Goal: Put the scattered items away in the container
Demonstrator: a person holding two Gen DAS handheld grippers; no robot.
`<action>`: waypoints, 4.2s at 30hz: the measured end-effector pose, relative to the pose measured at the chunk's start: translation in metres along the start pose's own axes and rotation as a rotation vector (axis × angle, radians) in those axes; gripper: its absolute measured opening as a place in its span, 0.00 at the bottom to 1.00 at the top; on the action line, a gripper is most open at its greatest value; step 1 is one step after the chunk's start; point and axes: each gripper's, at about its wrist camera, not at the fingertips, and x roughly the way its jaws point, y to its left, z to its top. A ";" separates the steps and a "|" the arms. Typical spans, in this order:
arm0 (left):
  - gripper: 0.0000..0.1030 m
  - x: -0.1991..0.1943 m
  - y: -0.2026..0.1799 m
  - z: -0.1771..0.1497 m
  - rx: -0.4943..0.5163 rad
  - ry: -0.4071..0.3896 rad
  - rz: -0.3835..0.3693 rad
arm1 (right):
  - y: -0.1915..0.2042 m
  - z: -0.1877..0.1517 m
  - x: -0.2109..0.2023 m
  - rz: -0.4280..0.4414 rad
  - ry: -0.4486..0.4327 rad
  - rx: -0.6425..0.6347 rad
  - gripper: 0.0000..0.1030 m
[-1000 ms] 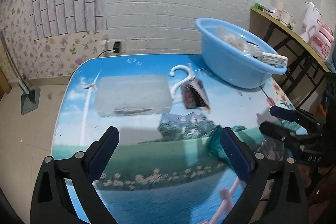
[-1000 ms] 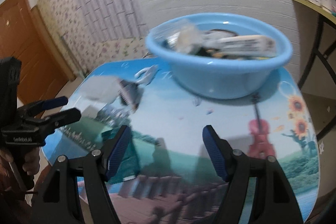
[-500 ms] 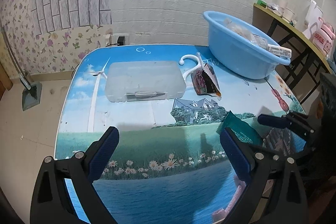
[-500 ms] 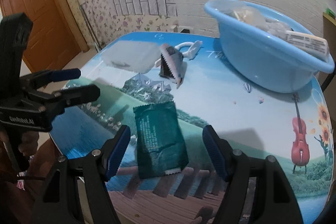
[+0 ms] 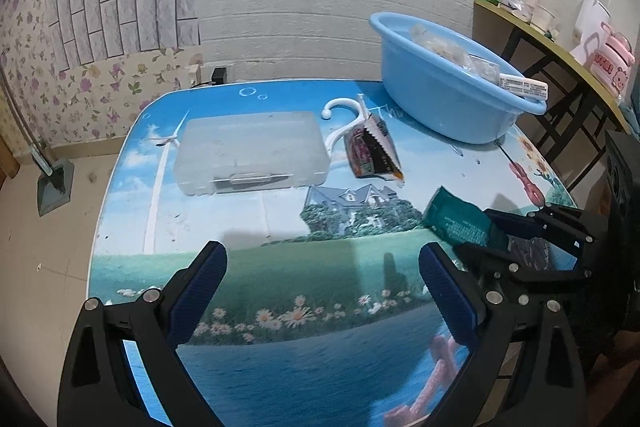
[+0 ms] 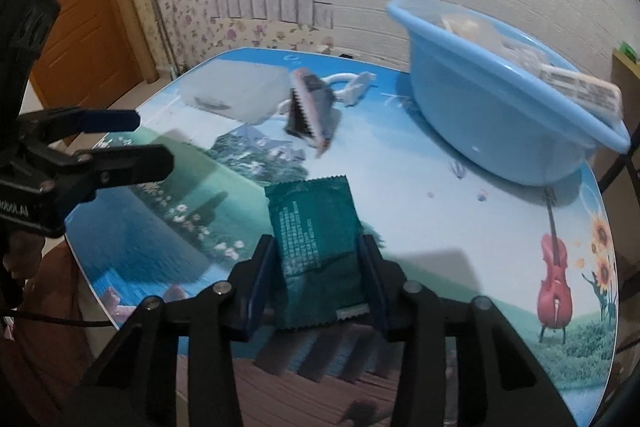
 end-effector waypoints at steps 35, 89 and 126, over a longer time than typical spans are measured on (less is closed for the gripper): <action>0.32 0.068 -0.056 0.048 0.164 0.006 -0.040 | -0.099 -0.027 -0.027 -0.124 -0.049 0.261 0.40; 0.83 0.046 -0.061 -0.005 0.109 -0.012 0.077 | -0.091 -0.037 -0.024 -0.188 -0.105 0.188 0.73; 0.91 0.046 -0.058 -0.005 0.086 0.001 0.037 | -0.090 -0.036 -0.023 -0.191 -0.109 0.184 0.74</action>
